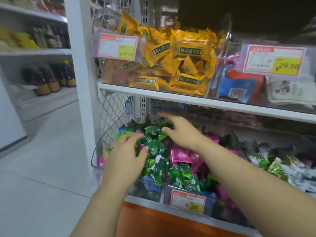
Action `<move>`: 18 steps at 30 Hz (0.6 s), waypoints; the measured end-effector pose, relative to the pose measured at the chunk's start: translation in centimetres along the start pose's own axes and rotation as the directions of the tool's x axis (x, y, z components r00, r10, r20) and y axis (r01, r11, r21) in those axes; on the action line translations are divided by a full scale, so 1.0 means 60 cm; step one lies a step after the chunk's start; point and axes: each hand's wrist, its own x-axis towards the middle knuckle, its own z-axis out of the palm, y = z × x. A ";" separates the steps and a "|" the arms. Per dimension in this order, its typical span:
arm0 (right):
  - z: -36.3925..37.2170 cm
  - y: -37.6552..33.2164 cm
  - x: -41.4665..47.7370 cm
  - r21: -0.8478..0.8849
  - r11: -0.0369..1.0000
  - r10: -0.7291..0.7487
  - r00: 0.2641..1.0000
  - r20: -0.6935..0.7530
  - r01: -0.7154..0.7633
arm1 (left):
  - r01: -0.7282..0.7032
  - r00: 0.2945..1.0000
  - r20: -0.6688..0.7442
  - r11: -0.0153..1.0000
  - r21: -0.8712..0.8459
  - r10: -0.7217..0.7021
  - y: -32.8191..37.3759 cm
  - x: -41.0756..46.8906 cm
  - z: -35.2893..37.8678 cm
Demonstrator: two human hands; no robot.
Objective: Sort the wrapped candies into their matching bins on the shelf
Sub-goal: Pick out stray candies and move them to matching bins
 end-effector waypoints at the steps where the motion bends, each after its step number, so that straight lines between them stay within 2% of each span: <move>1: -0.006 0.001 -0.007 -0.023 1.000 0.006 1.000 -0.006 -0.006 | -0.006 1.000 0.005 1.000 -0.008 0.006 0.001 0.000 0.002; 9: -0.084 0.051 -0.136 -0.005 0.999 0.049 0.994 -0.100 -0.049 | -0.151 0.988 0.003 0.986 -0.069 0.152 0.056 -0.006 0.020; 12: -0.113 0.073 -0.191 -0.060 0.995 0.071 0.991 -0.116 -0.078 | -0.227 0.973 0.021 0.970 -0.087 0.230 0.105 -0.015 0.038; 15: -0.141 0.108 -0.236 -0.117 0.988 0.084 0.983 -0.162 -0.104 | -0.289 0.953 0.062 0.951 -0.111 0.297 0.160 -0.028 0.067; 18: -0.177 0.148 -0.271 -0.117 0.973 0.178 0.969 -0.172 -0.200 | -0.350 0.922 0.127 0.928 -0.127 0.365 0.216 -0.041 0.102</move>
